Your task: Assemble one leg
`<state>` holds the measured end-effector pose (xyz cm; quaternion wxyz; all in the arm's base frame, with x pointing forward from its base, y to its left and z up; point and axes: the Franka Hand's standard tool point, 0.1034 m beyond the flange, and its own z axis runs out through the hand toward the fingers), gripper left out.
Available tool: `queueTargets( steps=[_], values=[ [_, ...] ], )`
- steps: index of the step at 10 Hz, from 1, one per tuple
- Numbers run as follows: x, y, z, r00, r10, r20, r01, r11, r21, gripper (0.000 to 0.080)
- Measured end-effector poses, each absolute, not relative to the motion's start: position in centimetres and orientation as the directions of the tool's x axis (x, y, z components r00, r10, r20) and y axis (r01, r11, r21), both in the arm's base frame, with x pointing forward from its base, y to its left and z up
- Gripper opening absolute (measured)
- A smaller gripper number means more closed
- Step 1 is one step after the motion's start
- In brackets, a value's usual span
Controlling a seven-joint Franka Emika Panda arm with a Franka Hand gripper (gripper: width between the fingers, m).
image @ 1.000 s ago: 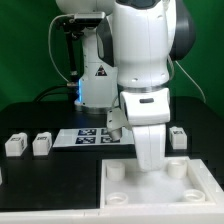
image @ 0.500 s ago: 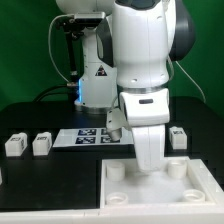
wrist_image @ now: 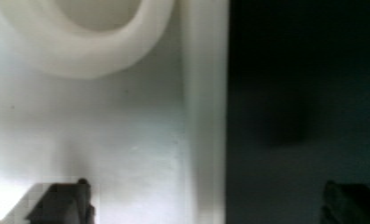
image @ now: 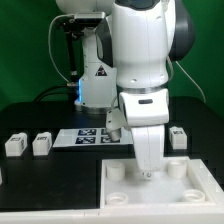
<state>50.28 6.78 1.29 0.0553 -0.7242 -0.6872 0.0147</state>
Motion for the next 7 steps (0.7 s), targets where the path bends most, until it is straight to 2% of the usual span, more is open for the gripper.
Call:
queueTargets(
  steps=[4, 5, 6, 7],
  values=[
    [50.3, 6.7, 1.4, 0.057, 0.997, 0.055, 0.994, -0.052, -0.099, 0.0649],
    [50.4, 7.0, 2.8, 0.111, 0.993, 0.040, 0.989, -0.107, -0.098, 0.0649],
    [49.9, 7.5, 5.6, 0.167, 0.986, 0.021, 0.983, -0.165, -0.080, 0.0649],
    [49.3, 8.2, 6.9, 0.173, 0.985, 0.015, 0.983, -0.172, -0.065, 0.0649]
  ],
)
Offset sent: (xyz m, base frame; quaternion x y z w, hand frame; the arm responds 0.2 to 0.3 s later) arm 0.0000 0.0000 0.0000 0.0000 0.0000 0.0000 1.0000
